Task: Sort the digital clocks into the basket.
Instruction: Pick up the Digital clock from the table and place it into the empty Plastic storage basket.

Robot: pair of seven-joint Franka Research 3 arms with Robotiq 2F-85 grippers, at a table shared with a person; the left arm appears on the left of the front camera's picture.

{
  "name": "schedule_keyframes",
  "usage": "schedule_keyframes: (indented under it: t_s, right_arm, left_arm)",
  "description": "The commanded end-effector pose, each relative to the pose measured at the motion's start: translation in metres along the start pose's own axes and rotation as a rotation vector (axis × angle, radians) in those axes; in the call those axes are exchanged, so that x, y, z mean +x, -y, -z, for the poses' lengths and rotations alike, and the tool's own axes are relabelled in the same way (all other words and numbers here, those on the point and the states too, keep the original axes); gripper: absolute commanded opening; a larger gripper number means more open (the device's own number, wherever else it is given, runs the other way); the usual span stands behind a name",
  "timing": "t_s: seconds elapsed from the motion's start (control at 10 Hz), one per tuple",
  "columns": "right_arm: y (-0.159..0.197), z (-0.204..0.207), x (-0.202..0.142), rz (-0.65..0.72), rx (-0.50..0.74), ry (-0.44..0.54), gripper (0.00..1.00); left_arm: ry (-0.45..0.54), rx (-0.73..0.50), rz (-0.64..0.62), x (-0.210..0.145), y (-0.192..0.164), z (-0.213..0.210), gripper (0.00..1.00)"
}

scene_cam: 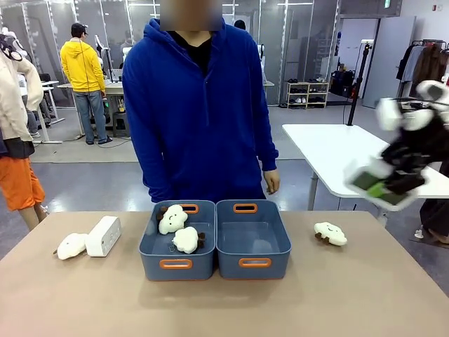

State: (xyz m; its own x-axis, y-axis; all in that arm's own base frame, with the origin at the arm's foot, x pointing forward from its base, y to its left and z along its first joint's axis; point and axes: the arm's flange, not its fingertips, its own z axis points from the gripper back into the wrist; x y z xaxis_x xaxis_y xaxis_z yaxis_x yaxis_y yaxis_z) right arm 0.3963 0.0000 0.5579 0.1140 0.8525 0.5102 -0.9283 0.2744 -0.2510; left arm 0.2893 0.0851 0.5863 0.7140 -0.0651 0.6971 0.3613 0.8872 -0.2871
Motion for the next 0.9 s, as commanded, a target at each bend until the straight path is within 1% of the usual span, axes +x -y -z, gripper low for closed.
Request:
schedule_keyframes:
  t_s: [0.0, 0.1, 0.2, 0.3, 0.4, 0.5, 0.6, 0.7, 0.8]
  right_arm:
    - [-0.001, 0.06, 0.058, 0.054, 0.011, -0.101, 0.0]
    - [-0.007, 0.09, 0.089, 0.068, -0.015, -0.12, 0.0]
    - [-0.013, 0.118, 0.119, 0.075, -0.013, -0.131, 0.0]
    - [-0.017, 0.149, 0.141, 0.076, -0.005, -0.149, 0.0]
    - [-0.018, 0.183, 0.157, 0.036, -0.012, -0.17, 0.0]
    - [-0.017, 0.21, 0.165, 0.002, -0.024, -0.191, 0.0]
    - [-0.013, 0.232, 0.168, -0.021, -0.008, -0.198, 0.0]
    - [-0.009, 0.252, 0.168, -0.004, 0.028, -0.205, 0.0]
    - [-0.006, 0.275, 0.162, -0.023, 0.047, -0.234, 0.0]
  left_arm:
    - [-0.013, 0.007, 0.015, -0.001, -0.001, -0.001, 1.0]
    - [-0.013, 0.007, 0.015, -0.001, -0.001, -0.001, 1.0]
    - [-0.013, 0.007, 0.015, -0.001, -0.001, -0.001, 1.0]
    - [-0.013, 0.007, 0.015, -0.001, -0.001, -0.001, 1.0]
    - [-0.013, 0.007, 0.015, -0.001, -0.001, -0.001, 1.0]
    - [-0.013, 0.007, 0.015, -0.001, -0.001, -0.001, 1.0]
    - [-0.013, 0.007, 0.015, -0.001, -0.001, -0.001, 1.0]
    - [-0.013, 0.007, 0.015, -0.001, -0.001, -0.001, 1.0]
    - [-0.013, 0.007, 0.015, -0.001, -0.001, -0.001, 1.0]
